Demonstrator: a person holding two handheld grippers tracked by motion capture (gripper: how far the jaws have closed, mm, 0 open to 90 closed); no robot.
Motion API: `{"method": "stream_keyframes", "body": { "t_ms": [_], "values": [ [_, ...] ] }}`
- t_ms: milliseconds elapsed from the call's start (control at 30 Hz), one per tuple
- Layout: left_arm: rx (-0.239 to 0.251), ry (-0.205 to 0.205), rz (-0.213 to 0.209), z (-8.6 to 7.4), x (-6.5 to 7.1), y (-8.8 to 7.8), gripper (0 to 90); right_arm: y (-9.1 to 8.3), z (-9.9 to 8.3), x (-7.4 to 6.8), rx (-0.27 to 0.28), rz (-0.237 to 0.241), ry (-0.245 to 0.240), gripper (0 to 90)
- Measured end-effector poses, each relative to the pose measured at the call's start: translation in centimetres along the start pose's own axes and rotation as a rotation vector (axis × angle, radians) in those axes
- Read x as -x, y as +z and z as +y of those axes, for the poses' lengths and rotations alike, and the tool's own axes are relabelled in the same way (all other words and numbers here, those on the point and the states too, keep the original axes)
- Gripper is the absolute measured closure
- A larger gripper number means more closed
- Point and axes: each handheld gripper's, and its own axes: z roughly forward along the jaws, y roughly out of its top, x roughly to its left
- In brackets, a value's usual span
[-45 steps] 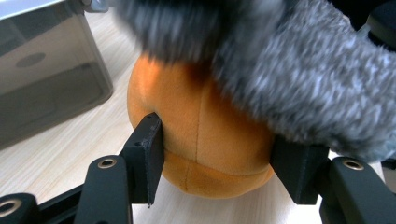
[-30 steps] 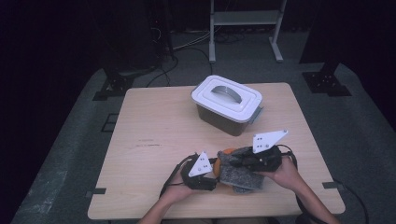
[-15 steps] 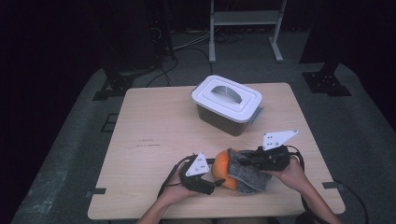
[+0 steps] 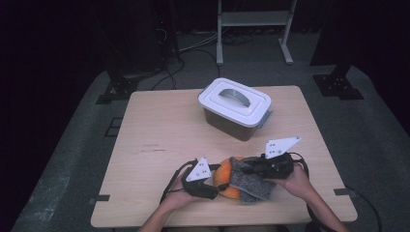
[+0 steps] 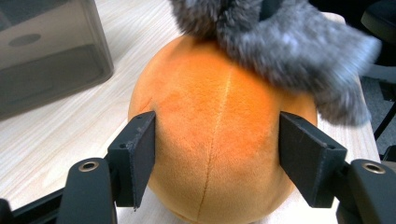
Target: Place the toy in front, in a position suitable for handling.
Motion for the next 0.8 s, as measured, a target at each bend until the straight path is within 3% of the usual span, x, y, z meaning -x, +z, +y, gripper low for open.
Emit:
{"method": "stream_keyframes", "body": {
  "t_ms": [200,267,400,567,800],
  "values": [
    [0.021,-0.006,-0.016,0.4,-0.1,-0.1,29.2,-1.8,-2.3,1.2,0.01,-0.031,0.082,79.3],
    [0.046,-0.009,-0.02,0.6,-0.1,-0.1,25.2,-1.8,-2.3,1.1,0.017,-0.027,0.078,79.3],
    [0.038,-0.023,-0.021,0.8,-0.2,0.3,17.5,-0.6,-1.5,0.6,0.037,0.011,0.055,79.3],
    [0.024,-0.005,-0.005,0.2,-0.1,-0.1,32.4,0.4,-0.4,-0.1,0.031,0.029,0.005,79.2],
    [0.021,-0.005,-0.002,-0.1,-0.1,-0.3,37.1,-1.7,-2.7,0.8,0.016,-0.029,0.072,79.1]
  ]
}}
